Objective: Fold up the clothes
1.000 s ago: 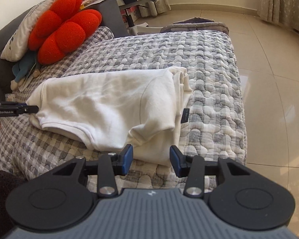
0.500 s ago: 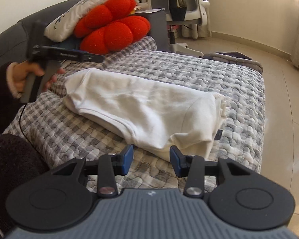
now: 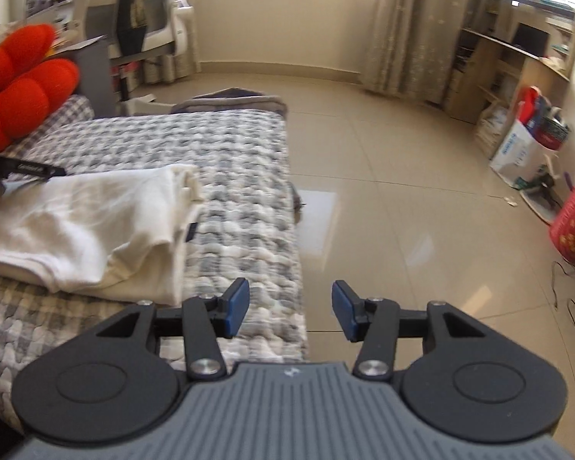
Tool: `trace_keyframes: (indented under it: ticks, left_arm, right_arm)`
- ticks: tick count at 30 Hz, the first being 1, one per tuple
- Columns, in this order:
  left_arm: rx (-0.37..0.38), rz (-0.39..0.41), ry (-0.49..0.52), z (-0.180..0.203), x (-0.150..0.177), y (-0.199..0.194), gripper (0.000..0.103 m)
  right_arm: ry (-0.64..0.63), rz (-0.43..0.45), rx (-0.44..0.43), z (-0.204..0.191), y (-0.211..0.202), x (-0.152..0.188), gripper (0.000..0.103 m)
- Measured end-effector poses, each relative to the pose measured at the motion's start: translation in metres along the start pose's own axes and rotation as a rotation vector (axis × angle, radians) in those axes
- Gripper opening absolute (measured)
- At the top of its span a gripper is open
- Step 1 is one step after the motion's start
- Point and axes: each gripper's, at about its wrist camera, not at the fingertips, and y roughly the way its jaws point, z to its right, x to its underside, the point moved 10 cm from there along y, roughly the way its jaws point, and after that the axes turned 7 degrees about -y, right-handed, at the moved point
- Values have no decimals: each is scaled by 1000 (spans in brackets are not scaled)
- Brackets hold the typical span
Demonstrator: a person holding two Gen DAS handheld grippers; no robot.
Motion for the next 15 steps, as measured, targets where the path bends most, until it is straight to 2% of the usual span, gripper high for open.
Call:
trace_keyframes:
  ticks: [5, 15]
  left_arm:
    - [1, 0, -4, 1, 0, -1, 103]
    - [9, -3, -15, 0, -1, 2, 103]
  right_arm:
    - [92, -2, 82, 27, 1, 16, 52]
    - [137, -9, 61, 34, 17, 25, 53]
